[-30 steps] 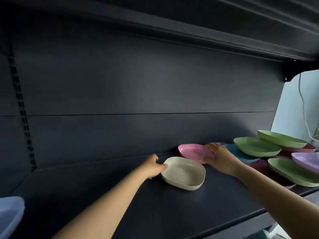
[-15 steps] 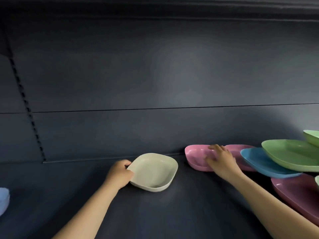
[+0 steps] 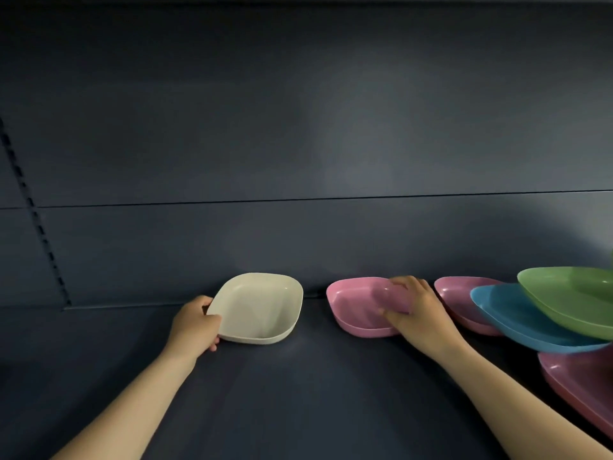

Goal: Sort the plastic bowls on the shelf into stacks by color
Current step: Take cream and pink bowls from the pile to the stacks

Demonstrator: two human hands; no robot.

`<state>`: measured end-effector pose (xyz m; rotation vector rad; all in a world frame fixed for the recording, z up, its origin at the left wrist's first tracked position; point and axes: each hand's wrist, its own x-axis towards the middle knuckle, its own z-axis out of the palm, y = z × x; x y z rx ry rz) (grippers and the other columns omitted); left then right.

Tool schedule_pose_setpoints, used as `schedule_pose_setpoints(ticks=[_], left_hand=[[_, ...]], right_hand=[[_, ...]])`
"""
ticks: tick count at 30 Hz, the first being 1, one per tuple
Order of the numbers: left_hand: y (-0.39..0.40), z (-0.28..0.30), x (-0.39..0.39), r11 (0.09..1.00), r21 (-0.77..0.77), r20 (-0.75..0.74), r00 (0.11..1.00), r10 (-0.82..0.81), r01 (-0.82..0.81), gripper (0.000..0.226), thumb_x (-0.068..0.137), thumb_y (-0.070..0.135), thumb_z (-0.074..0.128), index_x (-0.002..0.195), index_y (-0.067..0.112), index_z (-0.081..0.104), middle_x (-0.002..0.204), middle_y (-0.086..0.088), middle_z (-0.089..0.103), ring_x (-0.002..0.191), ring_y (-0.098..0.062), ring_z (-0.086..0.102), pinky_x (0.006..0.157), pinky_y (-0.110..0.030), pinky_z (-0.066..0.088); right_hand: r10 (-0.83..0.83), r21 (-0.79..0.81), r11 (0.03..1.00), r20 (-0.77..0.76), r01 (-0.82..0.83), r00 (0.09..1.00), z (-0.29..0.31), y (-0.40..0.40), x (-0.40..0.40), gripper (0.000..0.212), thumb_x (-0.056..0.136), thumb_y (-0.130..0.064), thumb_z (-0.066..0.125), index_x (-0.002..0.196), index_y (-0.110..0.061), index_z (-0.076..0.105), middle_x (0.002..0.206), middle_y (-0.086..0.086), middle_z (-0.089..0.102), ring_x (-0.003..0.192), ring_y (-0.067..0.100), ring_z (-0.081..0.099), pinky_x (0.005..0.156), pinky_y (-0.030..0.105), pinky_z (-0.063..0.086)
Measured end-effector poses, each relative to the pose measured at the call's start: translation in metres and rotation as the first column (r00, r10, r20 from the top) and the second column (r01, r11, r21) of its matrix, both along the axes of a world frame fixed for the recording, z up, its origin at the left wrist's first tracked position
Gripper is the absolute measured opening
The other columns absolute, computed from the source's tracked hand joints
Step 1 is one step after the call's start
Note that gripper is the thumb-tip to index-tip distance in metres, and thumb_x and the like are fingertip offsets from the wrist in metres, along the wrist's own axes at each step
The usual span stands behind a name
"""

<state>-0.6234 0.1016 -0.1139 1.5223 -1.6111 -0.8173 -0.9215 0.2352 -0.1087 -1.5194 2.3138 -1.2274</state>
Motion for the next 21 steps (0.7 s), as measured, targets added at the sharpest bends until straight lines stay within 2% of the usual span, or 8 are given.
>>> schedule_pose_setpoints(ticks=[4,6,8,10,12,13,16,21], left_hand=[[0.001,0.001,0.000,1.000,0.021,-0.028,0.999,-0.017,0.017,0.026,0.085,-0.001,0.039,0.102,0.010,0.056,0.081,-0.010,0.061,0.053,-0.021,0.050,0.043,-0.024,0.037],[0.003,0.003,0.000,0.999,0.031,-0.049,0.998,-0.026,0.028,0.024,0.086,-0.001,0.037,0.100,0.005,0.055,0.077,-0.010,0.057,0.053,-0.020,0.046,0.044,-0.024,0.034],[0.005,0.004,0.001,0.999,0.038,-0.079,0.996,-0.029,0.032,0.024,0.087,-0.001,0.035,0.099,0.002,0.056,0.073,-0.009,0.053,0.054,-0.020,0.043,0.046,-0.024,0.033],[0.007,0.004,0.001,0.999,0.040,-0.110,0.994,-0.024,0.029,0.025,0.088,0.000,0.034,0.097,0.002,0.057,0.070,-0.009,0.050,0.054,-0.019,0.041,0.047,-0.024,0.033],[0.007,0.004,0.002,0.999,0.038,-0.152,0.988,-0.021,0.028,0.023,0.090,0.001,0.034,0.093,0.001,0.056,0.066,-0.008,0.048,0.053,-0.018,0.039,0.048,-0.024,0.032],[0.007,0.004,0.002,0.999,0.038,-0.173,0.985,-0.020,0.026,0.022,0.091,0.002,0.034,0.091,0.001,0.056,0.065,-0.008,0.047,0.052,-0.018,0.038,0.048,-0.024,0.031],[0.006,0.003,0.002,0.999,0.033,-0.222,0.975,-0.018,0.026,0.020,0.091,0.004,0.035,0.093,0.002,0.055,0.067,-0.007,0.049,0.052,-0.017,0.040,0.048,-0.025,0.033],[0.004,0.005,0.002,0.997,0.065,-0.386,0.922,-0.002,0.030,0.020,0.093,0.004,0.038,0.105,0.008,0.054,0.076,-0.008,0.053,0.054,-0.016,0.042,0.046,-0.024,0.038]], right_hand=[[-0.098,0.067,0.994,0.238,0.084,0.966,0.001,0.000,-0.005,0.079,0.072,-0.027,0.078,0.137,-0.010,0.037,0.131,0.008,0.048,0.114,0.025,0.051,0.091,0.032,0.043],[-0.116,0.140,0.987,0.268,0.081,0.956,0.002,0.001,-0.005,0.080,0.069,-0.027,0.081,0.134,-0.008,0.039,0.121,0.007,0.054,0.106,0.025,0.055,0.083,0.033,0.044],[-0.124,0.190,0.978,0.216,0.083,0.968,0.004,0.002,-0.007,0.063,0.067,-0.025,0.081,0.120,-0.007,0.052,0.104,0.006,0.062,0.093,0.025,0.058,0.073,0.031,0.043],[-0.098,0.228,0.972,0.143,0.064,0.985,0.007,0.004,-0.009,0.039,0.066,-0.023,0.079,0.099,-0.006,0.065,0.085,0.006,0.065,0.079,0.025,0.059,0.064,0.030,0.041],[-0.070,0.260,0.965,0.133,0.034,0.989,0.011,0.007,-0.011,0.022,0.067,-0.020,0.079,0.074,-0.005,0.065,0.067,0.006,0.059,0.064,0.023,0.052,0.058,0.029,0.037],[-0.063,0.275,0.961,0.150,0.019,0.987,0.012,0.008,-0.013,0.022,0.067,-0.018,0.079,0.067,-0.004,0.063,0.061,0.006,0.053,0.059,0.021,0.046,0.056,0.029,0.034],[-0.056,0.285,0.958,0.256,-0.020,0.965,0.014,0.011,-0.016,0.019,0.072,-0.010,0.076,0.070,0.004,0.064,0.060,0.010,0.047,0.055,0.019,0.037,0.050,0.026,0.030],[-0.032,0.213,0.973,0.485,-0.083,0.874,0.012,0.007,-0.021,0.006,0.085,-0.002,0.063,0.084,0.004,0.063,0.060,0.010,0.044,0.047,0.015,0.030,0.039,0.022,0.024]])
